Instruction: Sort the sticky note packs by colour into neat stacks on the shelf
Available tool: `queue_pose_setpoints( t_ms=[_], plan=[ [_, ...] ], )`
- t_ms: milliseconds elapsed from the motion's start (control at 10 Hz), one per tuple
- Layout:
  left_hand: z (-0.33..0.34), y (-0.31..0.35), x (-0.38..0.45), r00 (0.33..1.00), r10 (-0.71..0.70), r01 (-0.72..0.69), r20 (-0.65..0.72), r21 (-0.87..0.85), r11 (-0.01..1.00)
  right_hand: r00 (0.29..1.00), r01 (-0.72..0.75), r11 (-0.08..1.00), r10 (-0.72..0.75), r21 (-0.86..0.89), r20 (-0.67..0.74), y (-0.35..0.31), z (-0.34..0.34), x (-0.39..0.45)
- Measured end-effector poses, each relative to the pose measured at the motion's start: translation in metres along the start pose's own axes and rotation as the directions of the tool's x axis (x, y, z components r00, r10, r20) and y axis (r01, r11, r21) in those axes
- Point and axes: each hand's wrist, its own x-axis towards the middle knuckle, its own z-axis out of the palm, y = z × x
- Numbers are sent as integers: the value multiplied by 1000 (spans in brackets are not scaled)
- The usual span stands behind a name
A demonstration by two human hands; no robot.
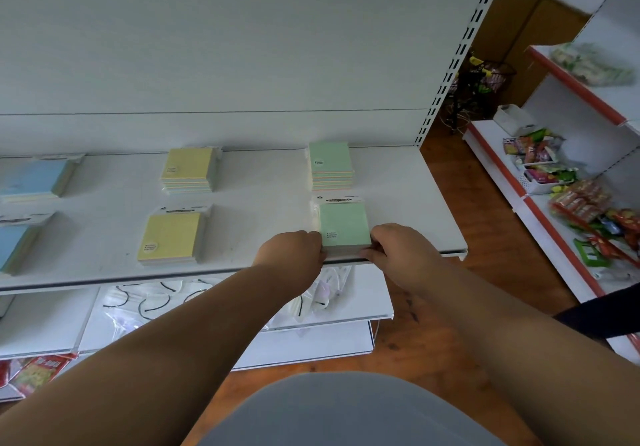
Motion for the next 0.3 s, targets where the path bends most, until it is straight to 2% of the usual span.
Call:
queue_pose_setpoints(
  t_ms=[200, 300],
  plan=[
    [-1, 3, -8, 999, 0, 0, -43, 5, 1000, 999, -35, 998, 34, -44, -6, -4, -12, -5],
    [-1, 4, -15, 997, -6, 5, -73, -16, 1000, 994, -47, 998, 43, -39, -102, -9, -19, -12]
  ],
)
